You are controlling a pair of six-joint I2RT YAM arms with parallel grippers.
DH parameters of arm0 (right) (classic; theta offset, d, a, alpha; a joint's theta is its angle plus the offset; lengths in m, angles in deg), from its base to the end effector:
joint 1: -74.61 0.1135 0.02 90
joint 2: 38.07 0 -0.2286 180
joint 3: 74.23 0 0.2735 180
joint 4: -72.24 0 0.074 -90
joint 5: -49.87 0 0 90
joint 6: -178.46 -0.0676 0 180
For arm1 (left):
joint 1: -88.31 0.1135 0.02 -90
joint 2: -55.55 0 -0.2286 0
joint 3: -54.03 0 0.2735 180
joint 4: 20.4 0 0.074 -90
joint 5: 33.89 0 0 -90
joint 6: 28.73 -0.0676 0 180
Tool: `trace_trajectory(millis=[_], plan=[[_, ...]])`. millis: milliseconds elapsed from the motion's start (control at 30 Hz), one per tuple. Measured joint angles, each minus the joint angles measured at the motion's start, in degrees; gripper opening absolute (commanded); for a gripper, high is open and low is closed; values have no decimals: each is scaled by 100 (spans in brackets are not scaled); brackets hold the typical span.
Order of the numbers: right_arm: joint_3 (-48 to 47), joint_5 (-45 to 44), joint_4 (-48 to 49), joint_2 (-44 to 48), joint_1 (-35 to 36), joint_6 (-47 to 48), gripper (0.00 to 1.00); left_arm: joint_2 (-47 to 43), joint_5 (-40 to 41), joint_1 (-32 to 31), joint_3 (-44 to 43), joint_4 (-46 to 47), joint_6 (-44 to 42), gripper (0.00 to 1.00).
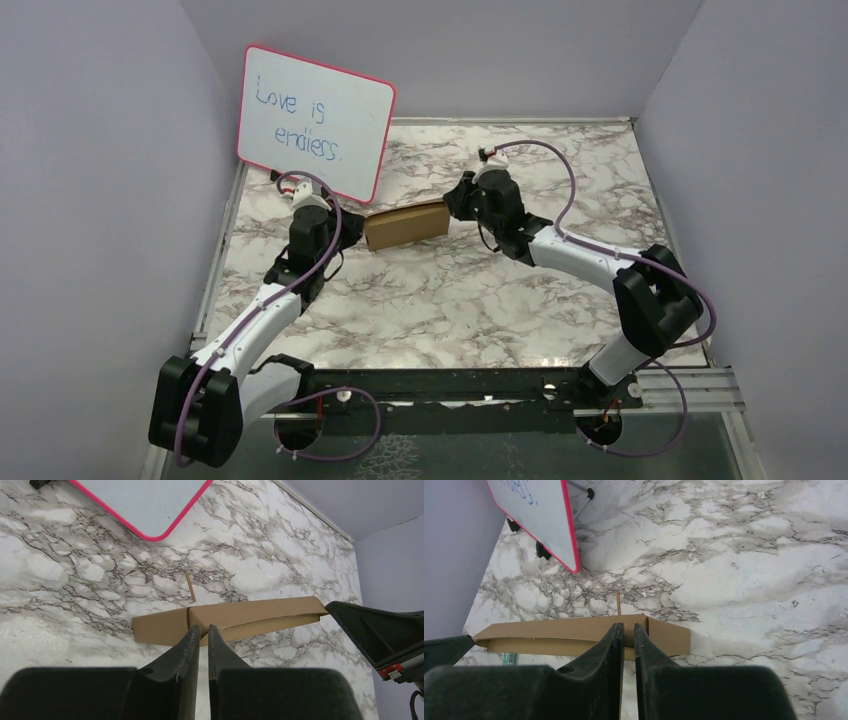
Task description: Fold the paper box
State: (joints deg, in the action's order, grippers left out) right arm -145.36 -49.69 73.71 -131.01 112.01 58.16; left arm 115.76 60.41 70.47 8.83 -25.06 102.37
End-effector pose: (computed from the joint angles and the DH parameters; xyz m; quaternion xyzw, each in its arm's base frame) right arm 0.3385 0.2447 0.1913 -0.0031 0.8194 0.2602 0.5108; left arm 0.2907 -0.0882 0.1935 -0.1858 0.7958 -0.2564 0.5162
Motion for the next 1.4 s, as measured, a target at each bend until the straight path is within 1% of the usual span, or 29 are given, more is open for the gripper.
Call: trace_trajectory(millis=[300, 433, 600, 667, 800, 933, 1067, 1200, 1267, 1400], plan=[[522, 11, 708, 116, 9, 269, 18, -127, -13, -4, 166, -79, 26, 29], [579, -2, 848, 109, 15, 428, 18, -83, -15, -4, 166, -203, 15, 34], [658, -22, 1054, 63, 7, 645, 19, 240, -20, 76, 223, -756, -17, 35], [699, -24, 1134, 59, 2, 708, 20, 273, -70, 144, 251, -857, -15, 37], [754, -20, 1233, 59, 2, 813, 21, 177, -343, 284, 275, -909, 24, 50], [756, 35, 1239, 70, 2, 905, 23, -238, -603, 315, 216, -988, 114, 68], [758, 173, 1237, 85, 2, 951, 23, -466, -737, 319, -50, -990, 289, 77], [765, 262, 1237, 92, 2, 979, 24, -341, -822, 367, -221, -813, 501, 79], [776, 289, 1237, 107, 2, 984, 24, -125, -876, 398, -271, -669, 610, 79], [802, 337, 1231, 138, 2, 984, 24, 321, -977, 426, -271, -483, 763, 74]])
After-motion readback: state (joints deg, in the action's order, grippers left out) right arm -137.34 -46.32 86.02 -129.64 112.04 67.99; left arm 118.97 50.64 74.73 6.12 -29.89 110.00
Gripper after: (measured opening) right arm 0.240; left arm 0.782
